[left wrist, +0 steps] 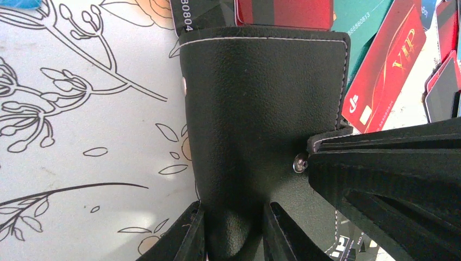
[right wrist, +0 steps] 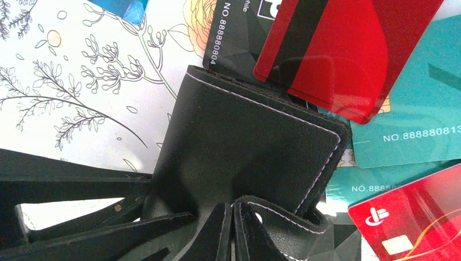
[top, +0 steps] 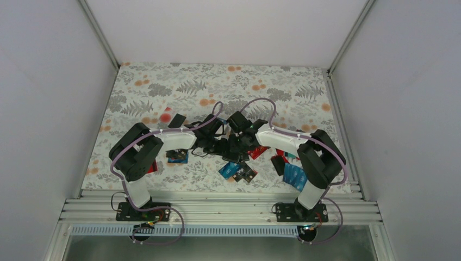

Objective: Put the credit cards into the card holder

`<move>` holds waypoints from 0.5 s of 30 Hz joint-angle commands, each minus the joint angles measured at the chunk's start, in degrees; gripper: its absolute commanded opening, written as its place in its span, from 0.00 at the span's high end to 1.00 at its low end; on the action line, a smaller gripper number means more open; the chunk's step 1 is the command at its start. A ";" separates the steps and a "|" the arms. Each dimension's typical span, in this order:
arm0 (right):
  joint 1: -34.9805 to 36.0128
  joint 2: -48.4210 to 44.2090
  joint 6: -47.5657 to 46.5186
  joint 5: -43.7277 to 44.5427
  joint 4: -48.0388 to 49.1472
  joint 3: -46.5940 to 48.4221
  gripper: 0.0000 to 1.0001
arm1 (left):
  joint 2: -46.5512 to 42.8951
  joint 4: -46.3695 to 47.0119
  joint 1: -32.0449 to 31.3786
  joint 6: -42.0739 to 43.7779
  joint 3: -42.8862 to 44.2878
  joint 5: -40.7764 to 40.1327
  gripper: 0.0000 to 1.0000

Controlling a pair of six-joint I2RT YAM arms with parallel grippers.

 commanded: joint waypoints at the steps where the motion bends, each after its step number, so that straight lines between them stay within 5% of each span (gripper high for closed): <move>1: 0.78 0.99 0.94 0.32 2.20 1.03 0.96 | 1.85 -0.67 -0.85 -0.10 -1.05 1.14 0.75; 15: 0.86 1.50 1.34 -1.20 4.46 0.02 0.96 | 2.09 -0.72 -0.88 -0.04 -1.02 1.22 0.75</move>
